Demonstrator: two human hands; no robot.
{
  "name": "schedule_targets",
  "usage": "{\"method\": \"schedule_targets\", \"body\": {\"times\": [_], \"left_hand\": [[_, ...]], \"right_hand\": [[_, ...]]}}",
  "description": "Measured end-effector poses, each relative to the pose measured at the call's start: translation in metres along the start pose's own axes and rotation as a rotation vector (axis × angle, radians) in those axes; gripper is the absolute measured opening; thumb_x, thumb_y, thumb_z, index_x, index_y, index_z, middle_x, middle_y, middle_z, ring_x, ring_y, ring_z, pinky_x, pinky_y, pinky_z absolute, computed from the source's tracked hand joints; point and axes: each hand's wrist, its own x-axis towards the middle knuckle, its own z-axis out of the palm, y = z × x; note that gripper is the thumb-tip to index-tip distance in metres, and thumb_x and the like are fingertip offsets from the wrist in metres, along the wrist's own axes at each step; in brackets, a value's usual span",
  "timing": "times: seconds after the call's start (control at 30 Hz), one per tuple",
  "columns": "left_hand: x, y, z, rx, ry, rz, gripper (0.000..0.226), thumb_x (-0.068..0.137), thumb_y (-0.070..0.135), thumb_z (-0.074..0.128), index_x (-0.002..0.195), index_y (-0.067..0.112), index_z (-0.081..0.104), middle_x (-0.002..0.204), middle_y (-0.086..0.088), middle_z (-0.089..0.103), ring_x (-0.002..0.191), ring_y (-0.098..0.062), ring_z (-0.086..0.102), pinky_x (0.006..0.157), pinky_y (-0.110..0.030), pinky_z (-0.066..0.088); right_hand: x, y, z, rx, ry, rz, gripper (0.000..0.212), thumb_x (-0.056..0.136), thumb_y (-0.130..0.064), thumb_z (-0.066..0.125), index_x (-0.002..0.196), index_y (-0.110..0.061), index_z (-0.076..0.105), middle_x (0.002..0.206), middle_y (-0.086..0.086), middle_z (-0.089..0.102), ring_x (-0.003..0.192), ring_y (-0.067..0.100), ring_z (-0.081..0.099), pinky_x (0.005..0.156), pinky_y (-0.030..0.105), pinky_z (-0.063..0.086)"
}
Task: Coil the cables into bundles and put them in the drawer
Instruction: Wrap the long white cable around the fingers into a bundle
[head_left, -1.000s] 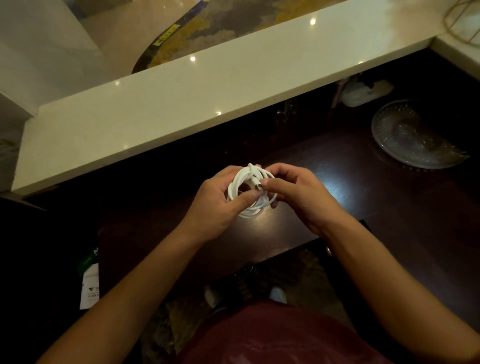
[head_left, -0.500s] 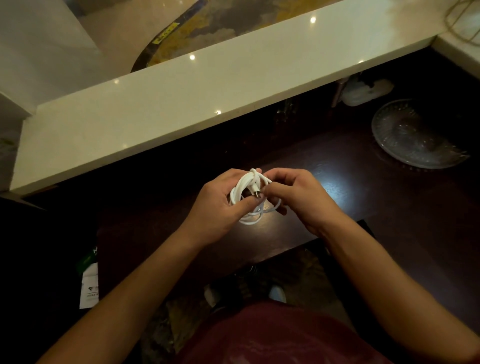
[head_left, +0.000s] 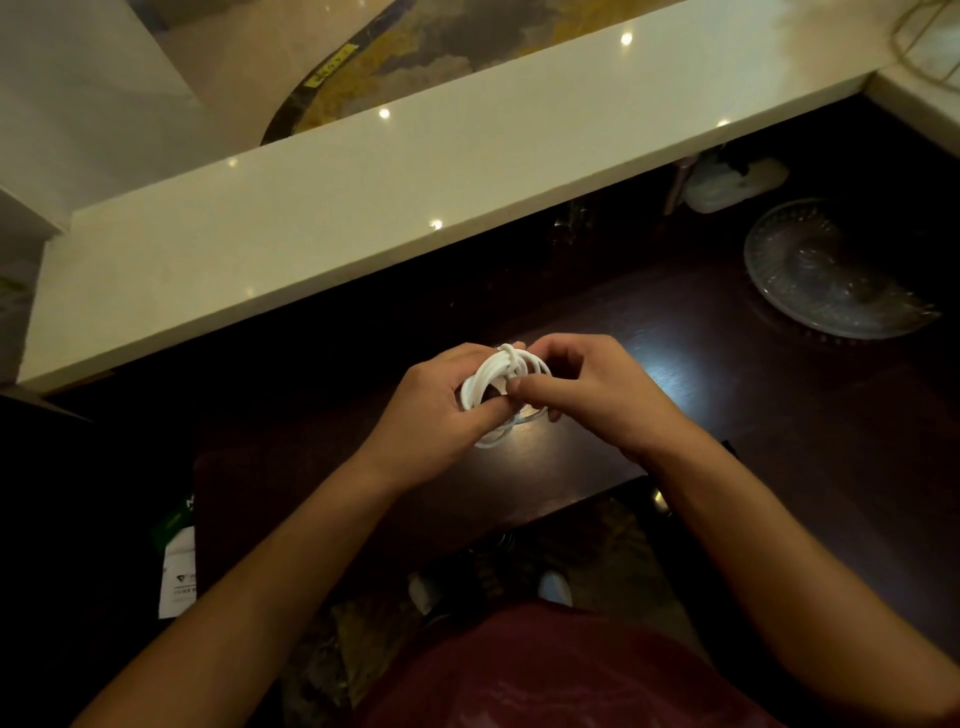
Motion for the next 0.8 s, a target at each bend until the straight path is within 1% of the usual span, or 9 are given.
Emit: {"method": "schedule_targets", "body": {"times": [0.07, 0.13, 0.23, 0.33, 0.43, 0.5, 0.57, 0.67, 0.8], "left_hand": [[0.001, 0.0, -0.002, -0.08, -0.02, -0.072, 0.035, 0.091, 0.015, 0.073, 0.124, 0.026, 0.067, 0.116, 0.01, 0.069, 0.105, -0.002, 0.066, 0.088, -0.017, 0.053], [0.002, 0.001, -0.003, -0.184, -0.043, -0.148, 0.038, 0.093, 0.011, 0.069, 0.129, 0.024, 0.066, 0.117, 0.008, 0.071, 0.105, -0.005, 0.068, 0.086, -0.018, 0.055], [0.002, 0.004, -0.006, -0.277, -0.079, -0.192, 0.041, 0.093, 0.004, 0.065, 0.129, 0.025, 0.065, 0.113, 0.006, 0.073, 0.101, -0.008, 0.07, 0.083, -0.017, 0.055], [0.002, 0.004, -0.01, -0.284, -0.124, -0.202, 0.041, 0.092, 0.002, 0.066, 0.128, 0.022, 0.061, 0.11, 0.003, 0.071, 0.098, -0.012, 0.071, 0.082, -0.021, 0.058], [0.003, 0.003, -0.011, -0.325, -0.121, -0.247, 0.033, 0.091, 0.006, 0.07, 0.12, 0.019, 0.062, 0.105, 0.002, 0.072, 0.094, -0.012, 0.071, 0.08, -0.025, 0.059], [0.004, 0.002, -0.011, -0.359, -0.128, -0.287, 0.027, 0.09, 0.008, 0.07, 0.115, 0.017, 0.066, 0.101, -0.003, 0.074, 0.092, -0.014, 0.071, 0.079, -0.026, 0.057], [0.005, 0.002, -0.012, -0.321, -0.146, -0.296, 0.024, 0.091, 0.009, 0.07, 0.115, 0.015, 0.067, 0.1, -0.004, 0.074, 0.092, -0.016, 0.072, 0.078, -0.025, 0.057], [0.005, 0.002, -0.012, -0.175, -0.151, -0.265, 0.019, 0.091, 0.016, 0.071, 0.11, 0.02, 0.068, 0.096, 0.002, 0.073, 0.088, -0.013, 0.072, 0.073, -0.021, 0.056], [0.003, 0.001, -0.008, -0.162, -0.117, -0.263, 0.011, 0.09, 0.019, 0.072, 0.098, 0.025, 0.069, 0.085, 0.004, 0.072, 0.076, -0.007, 0.069, 0.066, -0.02, 0.054]], "right_hand": [[0.002, 0.0, -0.002, -0.028, -0.005, -0.003, 0.008, 0.088, -0.015, 0.077, 0.094, -0.01, 0.075, 0.084, 0.006, 0.076, 0.074, 0.014, 0.072, 0.068, 0.035, 0.059], [0.002, 0.001, -0.003, -0.004, -0.03, -0.007, 0.009, 0.089, -0.011, 0.076, 0.096, -0.006, 0.073, 0.085, 0.011, 0.077, 0.073, 0.017, 0.074, 0.071, 0.039, 0.06], [0.003, 0.003, -0.003, 0.069, -0.059, -0.002, 0.011, 0.09, -0.008, 0.075, 0.1, -0.003, 0.073, 0.086, 0.014, 0.077, 0.072, 0.018, 0.074, 0.071, 0.038, 0.06], [0.002, 0.004, -0.003, 0.12, -0.097, -0.009, 0.015, 0.09, -0.008, 0.075, 0.104, -0.002, 0.072, 0.089, 0.013, 0.078, 0.076, 0.018, 0.075, 0.073, 0.035, 0.06], [0.003, 0.004, -0.001, 0.204, -0.097, -0.017, 0.02, 0.089, -0.003, 0.073, 0.108, 0.003, 0.069, 0.088, 0.009, 0.077, 0.076, 0.015, 0.074, 0.072, 0.027, 0.059], [0.003, 0.003, 0.001, 0.254, -0.08, -0.01, 0.023, 0.089, 0.0, 0.072, 0.11, 0.007, 0.065, 0.087, 0.01, 0.076, 0.074, 0.014, 0.074, 0.069, 0.023, 0.058], [0.004, 0.005, 0.002, 0.268, -0.083, -0.007, 0.025, 0.088, 0.001, 0.072, 0.111, 0.008, 0.063, 0.09, 0.01, 0.077, 0.077, 0.017, 0.075, 0.07, 0.023, 0.058], [0.002, 0.009, 0.002, 0.28, -0.098, 0.008, 0.026, 0.088, 0.003, 0.072, 0.111, 0.008, 0.062, 0.094, 0.01, 0.077, 0.083, 0.019, 0.075, 0.073, 0.025, 0.059], [0.002, 0.012, 0.005, 0.296, -0.122, 0.032, 0.027, 0.088, 0.002, 0.072, 0.113, 0.008, 0.063, 0.096, 0.012, 0.075, 0.085, 0.019, 0.073, 0.074, 0.025, 0.057]]}}
